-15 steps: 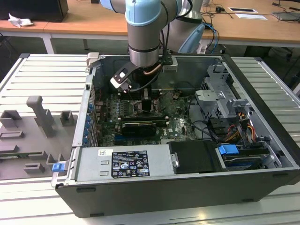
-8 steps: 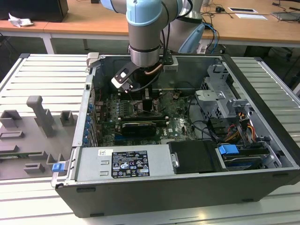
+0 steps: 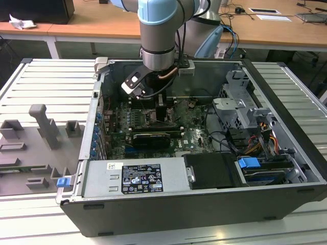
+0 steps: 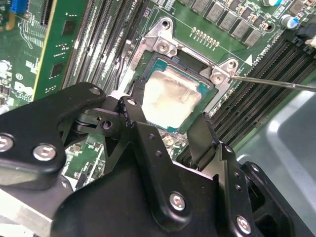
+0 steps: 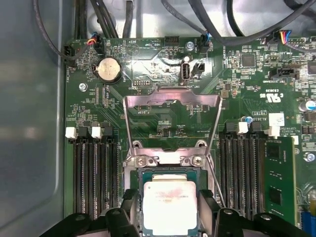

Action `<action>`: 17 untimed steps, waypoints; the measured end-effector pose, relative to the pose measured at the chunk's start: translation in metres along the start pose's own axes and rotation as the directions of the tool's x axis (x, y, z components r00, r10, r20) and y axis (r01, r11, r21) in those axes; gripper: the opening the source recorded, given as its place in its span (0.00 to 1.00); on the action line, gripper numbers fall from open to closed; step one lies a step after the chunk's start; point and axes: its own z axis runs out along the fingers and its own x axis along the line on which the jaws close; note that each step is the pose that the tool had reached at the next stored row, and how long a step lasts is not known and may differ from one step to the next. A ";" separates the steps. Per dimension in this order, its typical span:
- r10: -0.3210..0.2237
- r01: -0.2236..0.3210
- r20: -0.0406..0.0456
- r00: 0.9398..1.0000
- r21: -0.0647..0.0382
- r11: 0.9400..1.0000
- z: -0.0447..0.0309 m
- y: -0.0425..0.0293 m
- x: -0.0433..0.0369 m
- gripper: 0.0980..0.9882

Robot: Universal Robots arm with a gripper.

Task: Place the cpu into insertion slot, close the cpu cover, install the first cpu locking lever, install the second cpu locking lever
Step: 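Place the cpu into insertion slot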

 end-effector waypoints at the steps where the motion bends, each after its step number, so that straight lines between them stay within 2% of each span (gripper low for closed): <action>1: 0.000 0.000 0.000 1.000 0.000 1.000 -0.0012 0.0001 0.0000 0.58; 6: -0.001 0.001 0.007 1.000 0.000 1.000 -0.0051 0.0004 0.0001 0.58; 8: -0.001 0.001 0.017 1.000 0.000 1.000 -0.0055 0.0005 -0.0001 0.56; 10: -0.002 0.002 0.023 1.000 0.000 1.000 -0.0057 0.0004 -0.0002 0.41; 11: -0.002 0.002 0.026 1.000 0.000 1.000 -0.0057 0.0005 -0.0002 0.41; 12: -0.002 0.002 0.027 1.000 0.000 1.000 -0.0058 0.0005 -0.0004 0.35; 13: -0.002 0.002 0.029 1.000 0.000 1.000 -0.0059 0.0005 -0.0005 0.35; 15: -0.003 0.003 0.033 0.999 -0.001 1.000 -0.0062 0.0005 -0.0005 0.22; 16: -0.003 0.003 0.038 0.999 -0.001 1.000 -0.0063 0.0005 -0.0006 0.08; 17: -0.003 0.003 0.042 0.999 -0.001 1.000 -0.0065 0.0005 -0.0007 0.08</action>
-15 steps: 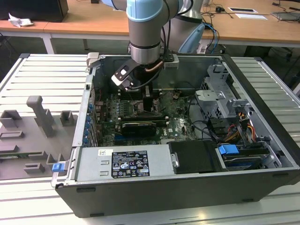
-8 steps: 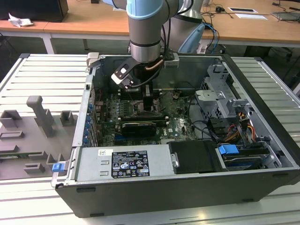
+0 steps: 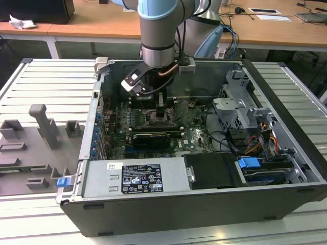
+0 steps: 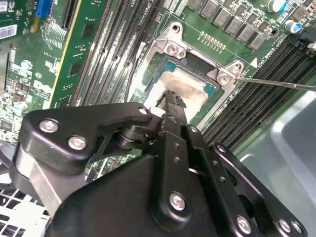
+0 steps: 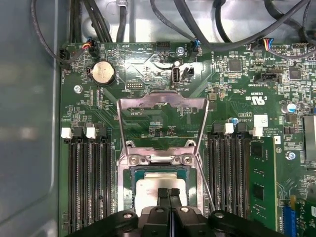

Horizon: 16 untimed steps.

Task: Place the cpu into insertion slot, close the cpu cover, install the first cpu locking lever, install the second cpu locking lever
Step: 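Place the cpu into insertion slot, then close the cpu cover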

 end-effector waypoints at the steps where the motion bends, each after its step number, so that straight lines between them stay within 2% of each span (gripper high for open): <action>1: 0.000 0.000 0.001 1.000 0.000 1.000 -0.0017 0.0002 -0.0001 0.01; 3: 0.000 0.000 0.002 1.000 0.000 1.000 -0.0088 0.0007 -0.0003 0.01; 4: 0.000 0.000 0.002 1.000 0.000 1.000 -0.0101 0.0009 -0.0003 0.01; 5: 0.000 0.000 0.002 1.000 0.006 1.000 -0.0100 0.0043 -0.0003 0.01; 8: 0.000 0.000 0.002 1.000 0.007 1.000 -0.0133 0.0047 -0.0003 0.01; 12: 0.000 0.000 0.002 1.000 0.007 1.000 -0.0259 0.0057 -0.0008 0.01; 14: 0.000 0.000 0.002 1.000 0.007 1.000 -0.0362 0.0065 -0.0011 0.01; 16: 0.000 0.000 0.002 1.000 0.007 1.000 -0.0413 0.0069 -0.0013 0.01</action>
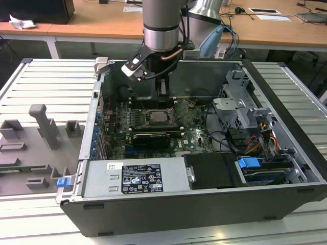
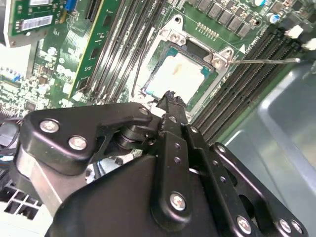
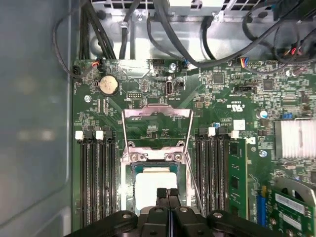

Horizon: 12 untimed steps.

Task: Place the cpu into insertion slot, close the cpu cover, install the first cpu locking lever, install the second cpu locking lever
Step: 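Close the cpu cover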

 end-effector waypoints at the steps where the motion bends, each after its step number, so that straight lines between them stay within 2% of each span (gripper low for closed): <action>1: 0.000 0.000 0.000 1.000 0.000 1.000 -0.0064 0.0005 -0.0002 0.01; 2: 0.000 0.000 0.000 1.000 0.000 1.000 -0.0128 0.0009 -0.0004 0.01; 4: 0.000 0.000 0.000 1.000 0.000 1.000 -0.0171 0.0030 -0.0005 0.01; 9: 0.000 0.000 0.000 1.000 0.005 1.000 -0.0161 0.0177 -0.0003 0.01; 11: 0.000 0.000 0.000 1.000 0.010 1.000 -0.0152 0.0306 -0.0001 0.01; 12: -0.001 0.001 0.000 1.000 0.010 1.000 -0.0149 0.0336 -0.0001 0.01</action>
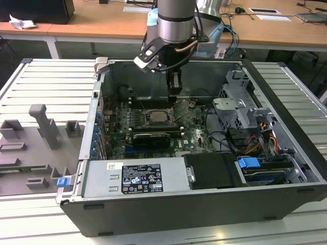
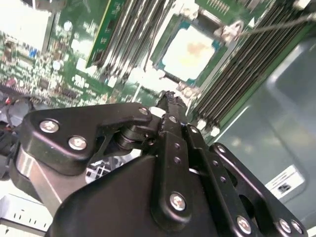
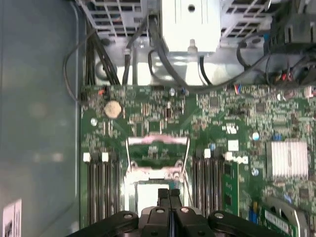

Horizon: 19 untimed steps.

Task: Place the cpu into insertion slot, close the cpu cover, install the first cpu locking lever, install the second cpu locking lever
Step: 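Close the cpu cover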

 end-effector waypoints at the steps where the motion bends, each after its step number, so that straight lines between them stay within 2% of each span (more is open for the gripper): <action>1: 0.000 0.000 0.000 1.000 0.000 1.000 0.0002 0.0026 0.0000 0.01; 4: 0.000 0.000 0.000 1.000 0.002 1.000 0.0018 0.0144 0.0004 0.01; 7: 0.000 0.000 0.000 1.000 0.002 1.000 0.0033 0.0221 0.0007 0.01; 12: 0.000 0.000 0.000 1.000 0.002 1.000 0.0071 0.0305 0.0015 0.01; 14: 0.000 0.000 0.000 1.000 0.002 1.000 0.0089 0.0369 0.0026 0.01; 19: -0.004 0.004 0.000 1.000 0.002 1.000 0.0125 0.0473 0.0040 0.01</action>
